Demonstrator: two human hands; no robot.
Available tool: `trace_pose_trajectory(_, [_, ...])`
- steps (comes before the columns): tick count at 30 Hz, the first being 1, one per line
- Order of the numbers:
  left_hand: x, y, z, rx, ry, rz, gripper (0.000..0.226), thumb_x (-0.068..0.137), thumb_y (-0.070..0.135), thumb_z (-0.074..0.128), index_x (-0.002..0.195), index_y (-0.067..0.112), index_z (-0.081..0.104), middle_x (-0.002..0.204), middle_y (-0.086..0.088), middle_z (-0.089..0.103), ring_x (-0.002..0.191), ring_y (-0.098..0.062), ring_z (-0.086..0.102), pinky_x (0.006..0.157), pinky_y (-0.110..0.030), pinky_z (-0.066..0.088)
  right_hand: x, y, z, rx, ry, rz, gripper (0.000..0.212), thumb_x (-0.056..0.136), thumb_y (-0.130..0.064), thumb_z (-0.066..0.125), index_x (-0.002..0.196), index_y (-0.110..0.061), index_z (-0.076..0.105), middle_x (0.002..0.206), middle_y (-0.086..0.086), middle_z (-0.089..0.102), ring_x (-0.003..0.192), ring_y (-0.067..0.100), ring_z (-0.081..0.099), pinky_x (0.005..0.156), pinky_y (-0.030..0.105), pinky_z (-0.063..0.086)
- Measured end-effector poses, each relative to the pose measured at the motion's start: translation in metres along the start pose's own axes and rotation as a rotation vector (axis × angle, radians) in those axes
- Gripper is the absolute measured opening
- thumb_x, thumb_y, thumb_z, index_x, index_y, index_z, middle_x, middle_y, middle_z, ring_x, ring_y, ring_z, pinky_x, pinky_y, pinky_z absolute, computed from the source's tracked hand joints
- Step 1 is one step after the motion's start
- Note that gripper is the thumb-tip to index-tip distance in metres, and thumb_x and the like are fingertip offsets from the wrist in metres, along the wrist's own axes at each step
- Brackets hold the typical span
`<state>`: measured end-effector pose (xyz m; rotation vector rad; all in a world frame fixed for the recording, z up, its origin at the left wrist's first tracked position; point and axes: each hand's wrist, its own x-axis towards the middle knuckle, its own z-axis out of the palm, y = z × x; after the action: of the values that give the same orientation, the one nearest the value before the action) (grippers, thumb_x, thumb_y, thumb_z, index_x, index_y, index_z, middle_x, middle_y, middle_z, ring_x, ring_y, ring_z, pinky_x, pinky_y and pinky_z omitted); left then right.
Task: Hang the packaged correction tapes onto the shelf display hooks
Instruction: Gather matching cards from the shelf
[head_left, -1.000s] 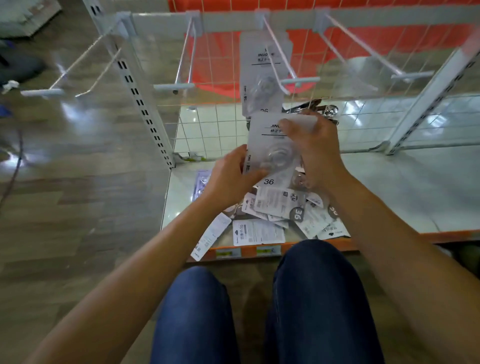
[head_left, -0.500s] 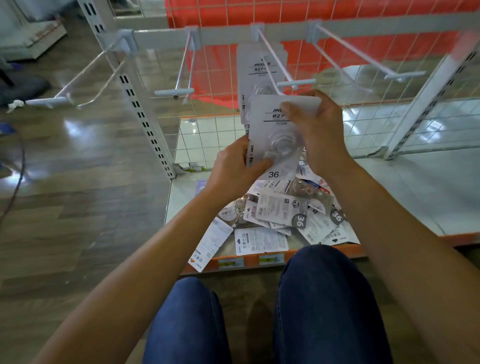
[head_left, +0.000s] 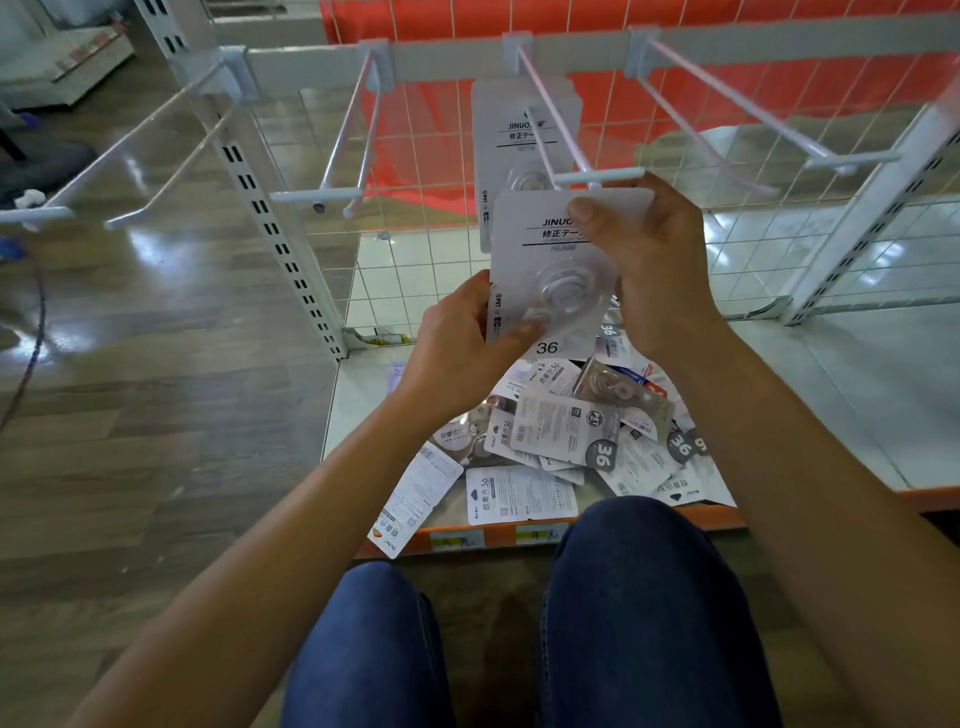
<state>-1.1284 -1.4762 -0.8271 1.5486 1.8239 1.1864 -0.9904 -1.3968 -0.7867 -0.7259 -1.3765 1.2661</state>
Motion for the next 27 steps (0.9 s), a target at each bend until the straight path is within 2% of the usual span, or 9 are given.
trace_pose_trajectory(3, [0.006, -0.004, -0.001, -0.03, 0.004, 0.006, 0.025, 0.084, 0.038, 0.071, 0.105, 0.027, 0.061, 0.086, 0.005, 0.072, 0.078, -0.017, 0.068, 0.076, -0.045, 0.056, 0.005, 0.003, -0.003, 0.03, -0.039, 0.004, 0.026, 0.064, -0.029, 0.075, 0.082, -0.014, 0.062, 0.075, 0.0, 0.065, 0.082, 0.028, 0.06, 0.082, 0.056, 0.051])
trace_pose_trajectory(6, [0.013, -0.009, -0.001, -0.04, 0.0, 0.006, 0.03, 0.085, 0.037, 0.071, 0.11, 0.025, 0.061, 0.089, 0.007, 0.071, 0.08, -0.014, 0.069, 0.078, -0.043, 0.057, 0.014, 0.01, -0.007, 0.09, -0.089, -0.007, 0.006, 0.074, -0.023, 0.068, 0.077, -0.02, 0.066, 0.081, 0.009, 0.061, 0.087, 0.03, 0.055, 0.088, 0.063, 0.044])
trace_pose_trajectory(11, [0.031, -0.021, 0.008, -0.031, -0.003, -0.011, 0.025, 0.086, 0.041, 0.068, 0.104, 0.026, 0.059, 0.086, 0.007, 0.07, 0.079, -0.017, 0.067, 0.075, -0.041, 0.057, 0.033, 0.02, -0.002, -0.038, 0.017, -0.033, 0.012, 0.072, -0.021, 0.068, 0.065, -0.031, 0.067, 0.073, 0.002, 0.058, 0.081, 0.021, 0.051, 0.074, 0.032, 0.042])
trace_pose_trajectory(12, [0.038, -0.022, 0.009, -0.011, 0.014, -0.006, 0.028, 0.087, 0.041, 0.067, 0.106, 0.022, 0.059, 0.087, 0.005, 0.069, 0.079, -0.017, 0.067, 0.072, -0.039, 0.056, 0.037, 0.021, 0.001, -0.059, 0.025, -0.039, 0.003, 0.068, -0.027, 0.067, 0.067, -0.03, 0.067, 0.073, 0.004, 0.059, 0.079, 0.019, 0.052, 0.071, 0.03, 0.043])
trace_pose_trajectory(15, [0.065, -0.025, 0.012, 0.074, 0.068, -0.018, 0.035, 0.088, 0.04, 0.065, 0.111, 0.015, 0.057, 0.095, 0.001, 0.068, 0.081, -0.018, 0.064, 0.068, -0.032, 0.052, 0.058, 0.029, 0.003, -0.15, 0.081, -0.067, 0.031, 0.063, -0.039, 0.062, 0.08, -0.013, 0.064, 0.072, -0.002, 0.064, 0.071, 0.013, 0.058, 0.066, 0.026, 0.046])
trace_pose_trajectory(18, [0.095, -0.027, 0.015, 0.162, 0.112, -0.068, 0.04, 0.089, 0.044, 0.062, 0.111, 0.011, 0.056, 0.097, -0.001, 0.065, 0.082, -0.021, 0.059, 0.067, -0.029, 0.044, 0.082, 0.037, 0.006, -0.307, 0.112, -0.085, 0.018, 0.077, -0.034, 0.063, 0.066, -0.025, 0.052, 0.05, -0.021, 0.053, 0.052, -0.006, 0.048, 0.056, 0.016, 0.037])
trace_pose_trajectory(23, [0.131, -0.036, 0.021, 0.24, 0.122, -0.141, 0.049, 0.089, 0.049, 0.06, 0.11, 0.005, 0.054, 0.094, -0.009, 0.062, 0.086, -0.029, 0.059, 0.061, -0.03, 0.038, 0.112, 0.047, 0.01, -0.527, 0.207, -0.094, 0.031, 0.087, -0.027, 0.063, 0.064, -0.027, 0.042, 0.057, -0.012, 0.043, 0.05, -0.007, 0.045, 0.052, 0.006, 0.031])
trace_pose_trajectory(25, [0.138, -0.038, 0.023, 0.202, 0.143, -0.165, 0.052, 0.087, 0.049, 0.061, 0.109, 0.004, 0.052, 0.096, -0.013, 0.063, 0.087, -0.031, 0.06, 0.065, -0.035, 0.046, 0.117, 0.05, 0.011, -0.564, 0.219, -0.07, 0.02, 0.088, -0.031, 0.062, 0.073, -0.02, 0.055, 0.063, -0.012, 0.048, 0.056, -0.001, 0.047, 0.052, 0.008, 0.03])
trace_pose_trajectory(27, [0.14, -0.04, 0.024, 0.203, 0.165, -0.179, 0.053, 0.086, 0.051, 0.06, 0.108, 0.004, 0.053, 0.092, -0.012, 0.061, 0.085, -0.03, 0.059, 0.064, -0.036, 0.044, 0.119, 0.053, 0.012, -0.576, 0.244, -0.07, 0.022, 0.088, -0.033, 0.062, 0.085, -0.012, 0.063, 0.069, -0.006, 0.054, 0.065, 0.01, 0.049, 0.055, 0.015, 0.029])
